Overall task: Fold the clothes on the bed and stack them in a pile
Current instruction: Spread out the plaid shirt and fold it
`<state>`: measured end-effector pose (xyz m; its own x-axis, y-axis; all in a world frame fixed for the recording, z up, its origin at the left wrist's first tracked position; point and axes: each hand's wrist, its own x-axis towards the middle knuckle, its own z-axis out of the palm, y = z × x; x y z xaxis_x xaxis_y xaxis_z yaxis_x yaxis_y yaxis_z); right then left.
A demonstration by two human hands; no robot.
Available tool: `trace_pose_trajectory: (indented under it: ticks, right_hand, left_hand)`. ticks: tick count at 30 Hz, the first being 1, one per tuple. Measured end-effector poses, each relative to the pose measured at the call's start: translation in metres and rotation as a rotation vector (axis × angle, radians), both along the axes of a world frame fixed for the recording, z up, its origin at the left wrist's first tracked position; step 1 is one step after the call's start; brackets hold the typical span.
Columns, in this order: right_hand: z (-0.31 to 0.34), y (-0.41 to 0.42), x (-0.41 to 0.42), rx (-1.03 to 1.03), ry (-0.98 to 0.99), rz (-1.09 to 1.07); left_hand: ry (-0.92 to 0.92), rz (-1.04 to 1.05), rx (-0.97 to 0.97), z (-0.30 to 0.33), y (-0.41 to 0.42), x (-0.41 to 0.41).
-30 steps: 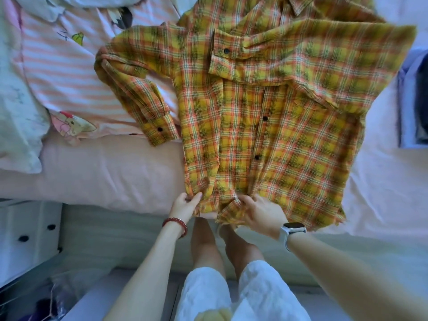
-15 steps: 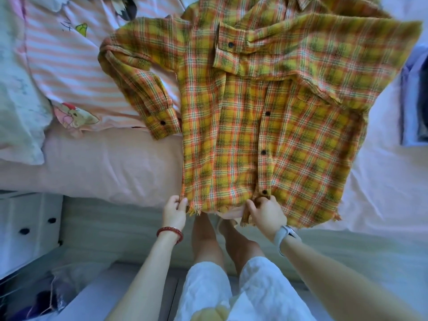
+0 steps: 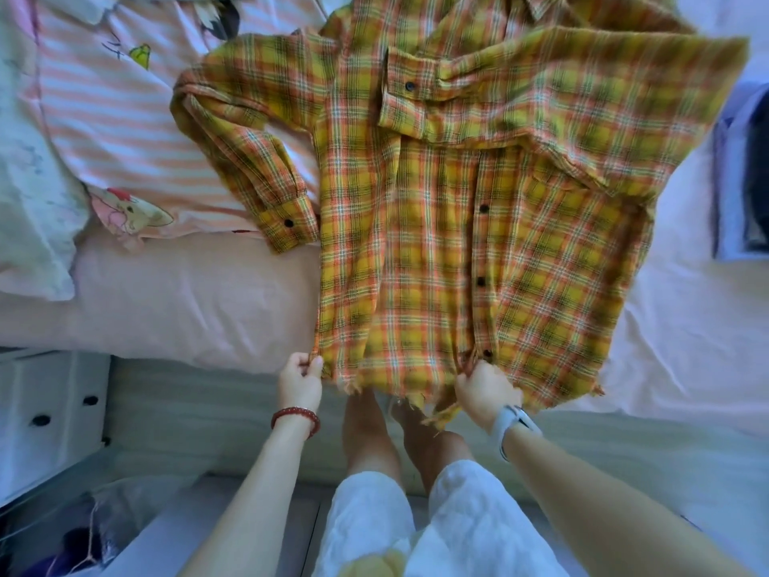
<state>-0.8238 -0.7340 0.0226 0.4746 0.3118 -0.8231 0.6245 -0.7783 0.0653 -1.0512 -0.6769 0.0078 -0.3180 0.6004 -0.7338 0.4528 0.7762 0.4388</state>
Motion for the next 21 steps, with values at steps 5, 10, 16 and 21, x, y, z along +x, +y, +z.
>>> trace_pose_trajectory:
  ticks: [5,10,16,21]
  right_hand:
    - [0.015,-0.024,0.027,0.0,-0.01,0.086]
    - [0.026,-0.034,0.014,0.196,-0.029,0.393]
    - [0.037,-0.043,-0.005,0.528,0.332,0.62]
    - [0.03,-0.03,-0.004,0.269,0.471,0.599]
  left_hand:
    - [0.133,0.161,-0.043,-0.006,0.006,-0.004]
    - [0.189,0.035,-0.087,-0.011,0.01,-0.007]
    - [0.211,-0.192,0.169,0.006,0.012,0.011]
    - [0.028,-0.379,0.124,0.014,0.019,0.042]
